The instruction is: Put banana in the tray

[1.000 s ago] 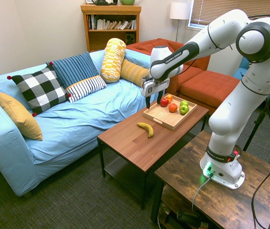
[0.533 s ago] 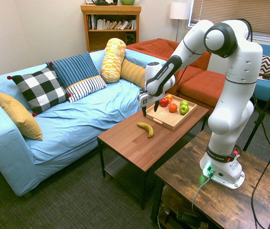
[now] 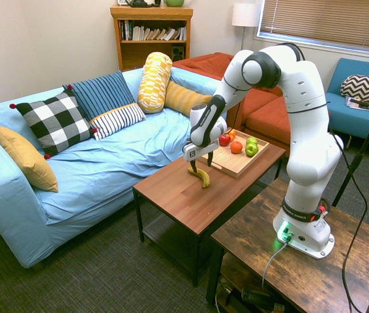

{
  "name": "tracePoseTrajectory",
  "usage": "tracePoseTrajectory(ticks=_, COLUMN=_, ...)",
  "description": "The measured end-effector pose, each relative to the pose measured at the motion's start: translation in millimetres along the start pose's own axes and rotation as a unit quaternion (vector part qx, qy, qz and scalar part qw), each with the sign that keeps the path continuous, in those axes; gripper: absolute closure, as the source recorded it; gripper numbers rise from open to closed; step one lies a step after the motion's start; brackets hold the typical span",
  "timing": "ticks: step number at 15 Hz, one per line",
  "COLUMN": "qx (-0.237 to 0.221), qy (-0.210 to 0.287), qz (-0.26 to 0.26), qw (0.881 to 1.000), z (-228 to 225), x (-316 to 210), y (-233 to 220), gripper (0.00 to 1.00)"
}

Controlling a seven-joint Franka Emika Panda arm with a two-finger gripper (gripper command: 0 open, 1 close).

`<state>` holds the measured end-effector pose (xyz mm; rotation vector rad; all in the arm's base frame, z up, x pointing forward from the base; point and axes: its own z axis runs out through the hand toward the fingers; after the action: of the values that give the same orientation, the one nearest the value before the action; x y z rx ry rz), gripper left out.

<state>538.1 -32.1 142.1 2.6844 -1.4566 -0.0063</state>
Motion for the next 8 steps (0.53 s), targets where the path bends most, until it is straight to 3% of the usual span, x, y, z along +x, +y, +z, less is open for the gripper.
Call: tracePoseTrajectory(ticks=8, qx=-0.008, qy=-0.007, qz=0.023, qw=1.0, z=36.9, x=16.9, y=-7.5, gripper=0.0)
